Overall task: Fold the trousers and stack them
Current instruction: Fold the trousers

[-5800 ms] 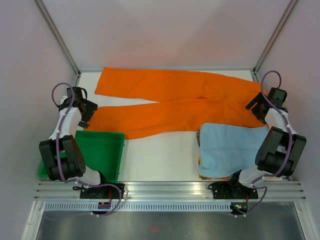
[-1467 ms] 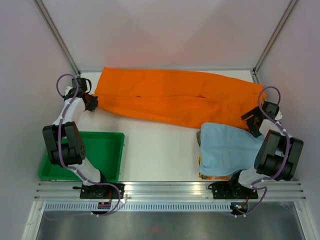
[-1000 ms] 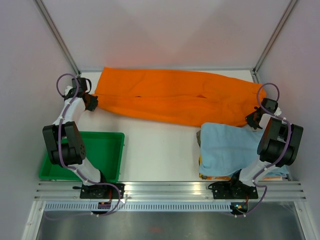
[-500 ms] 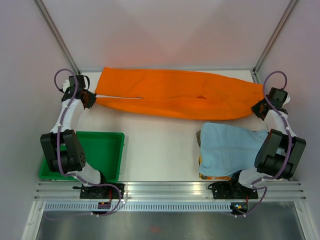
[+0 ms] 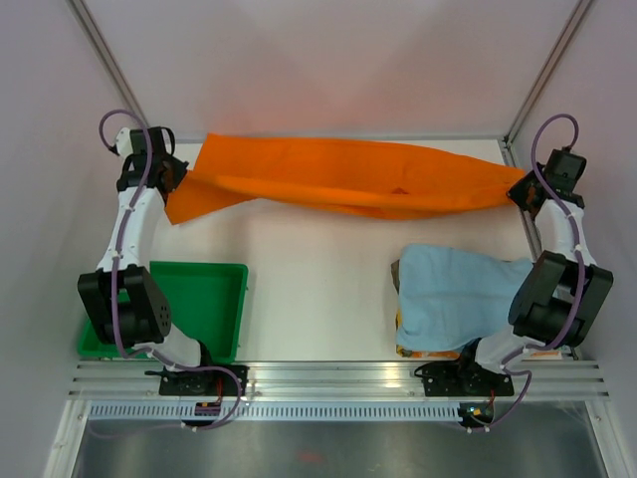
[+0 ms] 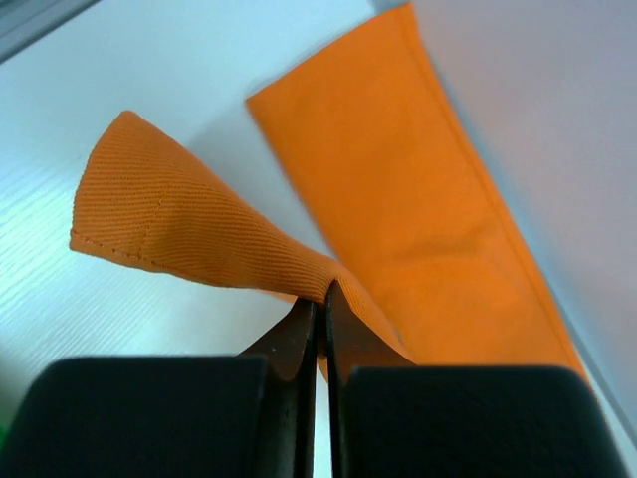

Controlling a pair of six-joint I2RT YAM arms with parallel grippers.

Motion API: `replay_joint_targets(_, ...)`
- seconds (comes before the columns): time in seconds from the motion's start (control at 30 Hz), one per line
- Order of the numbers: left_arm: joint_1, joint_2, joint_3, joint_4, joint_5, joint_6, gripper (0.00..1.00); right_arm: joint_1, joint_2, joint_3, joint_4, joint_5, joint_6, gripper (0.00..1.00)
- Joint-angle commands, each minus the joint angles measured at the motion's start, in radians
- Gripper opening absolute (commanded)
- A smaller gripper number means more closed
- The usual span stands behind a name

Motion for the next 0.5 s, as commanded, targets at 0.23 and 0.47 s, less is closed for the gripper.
replay_joint_targets(0.23, -0.009, 0.294, 0.329, 0.079, -0.094, -0.010, 0.02, -0.008, 0.336, 0.371, 0.050, -0.090, -0.025, 0.00)
replay_joint_targets(0.47, -0.034, 0.424, 0.478, 0.033, -0.133, -0.019, 0.02, -0.002, 0.481, 0.532, 0.044, -0.127, -0.022, 0.01)
